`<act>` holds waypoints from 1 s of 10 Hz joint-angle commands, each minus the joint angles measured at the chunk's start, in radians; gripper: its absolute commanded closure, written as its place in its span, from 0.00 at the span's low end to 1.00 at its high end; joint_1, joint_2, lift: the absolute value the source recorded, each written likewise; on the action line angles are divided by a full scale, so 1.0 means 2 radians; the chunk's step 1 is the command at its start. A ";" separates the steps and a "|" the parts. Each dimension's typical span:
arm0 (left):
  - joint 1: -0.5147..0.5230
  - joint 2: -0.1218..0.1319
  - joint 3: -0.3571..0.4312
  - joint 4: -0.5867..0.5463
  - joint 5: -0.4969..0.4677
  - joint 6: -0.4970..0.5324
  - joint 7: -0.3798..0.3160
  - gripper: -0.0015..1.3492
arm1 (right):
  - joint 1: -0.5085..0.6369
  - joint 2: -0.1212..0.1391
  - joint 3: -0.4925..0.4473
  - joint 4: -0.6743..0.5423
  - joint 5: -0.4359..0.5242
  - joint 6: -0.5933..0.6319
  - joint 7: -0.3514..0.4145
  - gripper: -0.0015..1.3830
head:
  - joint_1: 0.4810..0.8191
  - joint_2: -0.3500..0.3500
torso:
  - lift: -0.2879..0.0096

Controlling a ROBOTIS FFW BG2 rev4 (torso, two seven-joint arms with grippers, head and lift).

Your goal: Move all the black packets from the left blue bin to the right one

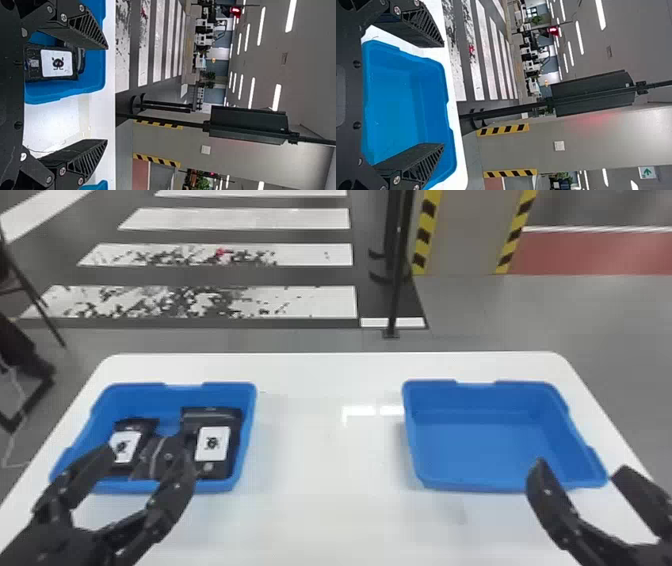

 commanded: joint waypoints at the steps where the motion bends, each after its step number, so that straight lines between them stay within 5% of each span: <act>1: 0.000 -0.001 -0.001 0.000 0.000 0.000 0.000 0.17 | 0.000 0.000 0.000 -0.001 0.001 0.000 0.000 0.10 | 0.63 0.52 | 0.50; 6: 0.000 -0.001 -0.002 0.000 0.001 0.003 0.000 0.17 | -0.001 0.000 0.002 -0.001 0.000 0.000 0.000 0.10 | 0.63 0.52 | 0.50; 10: -0.023 -0.001 0.010 0.000 0.010 0.062 0.000 0.17 | -0.001 0.000 0.003 0.000 0.000 0.000 0.000 0.10 | 0.63 0.52 | 0.50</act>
